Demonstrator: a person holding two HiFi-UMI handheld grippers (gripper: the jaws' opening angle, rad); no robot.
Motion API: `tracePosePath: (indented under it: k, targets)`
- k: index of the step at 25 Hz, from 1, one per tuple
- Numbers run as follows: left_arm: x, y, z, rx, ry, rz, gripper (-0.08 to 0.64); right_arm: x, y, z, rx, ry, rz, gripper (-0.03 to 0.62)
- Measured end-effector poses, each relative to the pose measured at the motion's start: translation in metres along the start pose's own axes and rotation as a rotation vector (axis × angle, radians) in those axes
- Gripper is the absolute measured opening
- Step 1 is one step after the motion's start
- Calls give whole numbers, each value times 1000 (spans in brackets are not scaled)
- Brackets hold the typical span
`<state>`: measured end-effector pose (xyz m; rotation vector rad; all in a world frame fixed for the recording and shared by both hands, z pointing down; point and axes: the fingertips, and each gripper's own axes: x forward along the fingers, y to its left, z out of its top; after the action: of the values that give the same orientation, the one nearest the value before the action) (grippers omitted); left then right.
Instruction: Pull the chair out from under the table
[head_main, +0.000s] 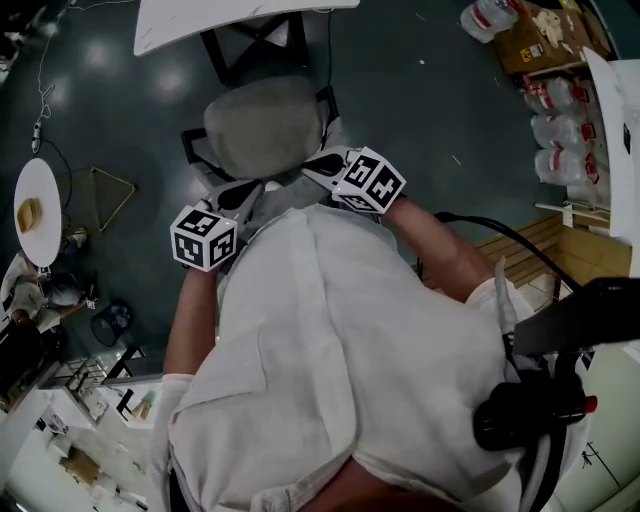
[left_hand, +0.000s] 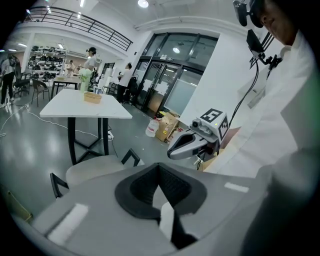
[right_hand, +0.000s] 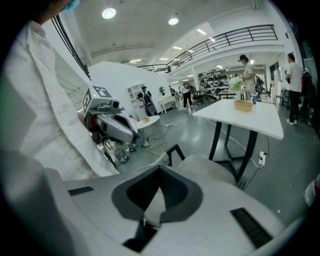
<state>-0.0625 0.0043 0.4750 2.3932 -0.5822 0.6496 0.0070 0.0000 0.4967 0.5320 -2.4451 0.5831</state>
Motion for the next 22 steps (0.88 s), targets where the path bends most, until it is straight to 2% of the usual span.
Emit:
tracePosePath:
  k: [22]
  targets:
    - [6,-8,-11,-3,29,5,6,-6,8,-12,-1,7,5,6]
